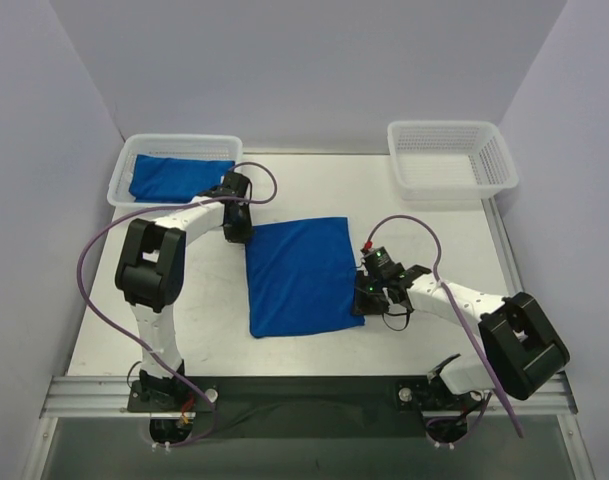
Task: Fold and stack the towels
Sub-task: Fold the towel
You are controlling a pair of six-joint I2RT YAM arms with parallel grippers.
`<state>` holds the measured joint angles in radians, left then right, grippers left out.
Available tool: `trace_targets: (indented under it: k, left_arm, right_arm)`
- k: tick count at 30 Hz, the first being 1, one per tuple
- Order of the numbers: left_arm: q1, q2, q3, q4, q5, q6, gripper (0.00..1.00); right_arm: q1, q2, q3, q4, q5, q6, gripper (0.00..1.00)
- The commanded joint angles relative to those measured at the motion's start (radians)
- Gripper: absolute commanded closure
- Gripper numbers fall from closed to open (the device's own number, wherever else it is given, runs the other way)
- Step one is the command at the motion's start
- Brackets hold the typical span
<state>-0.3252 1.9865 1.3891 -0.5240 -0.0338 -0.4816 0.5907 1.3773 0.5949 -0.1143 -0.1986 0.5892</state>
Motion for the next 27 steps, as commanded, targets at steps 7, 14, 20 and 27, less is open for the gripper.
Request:
trace_targets:
  k: [7, 14, 20, 27]
  left_arm:
    - [0.015, 0.017, 0.088, -0.030, -0.072, 0.106, 0.89]
    - [0.015, 0.023, 0.126, -0.080, -0.106, 0.130, 0.82]
    - [0.014, -0.006, 0.082, -0.097, -0.069, 0.112, 0.52]
    - [0.011, -0.162, 0.042, -0.169, -0.019, 0.069, 0.23]
  right_arm:
    - [0.009, 0.037, -0.075, -0.093, 0.031, 0.023, 0.81]
    - [0.009, 0.028, -0.087, -0.093, 0.030, 0.031, 0.81]
    - [0.011, 0.011, -0.064, -0.099, 0.030, 0.023, 0.80]
    - [0.018, -0.052, 0.037, -0.171, 0.053, -0.026, 0.78]
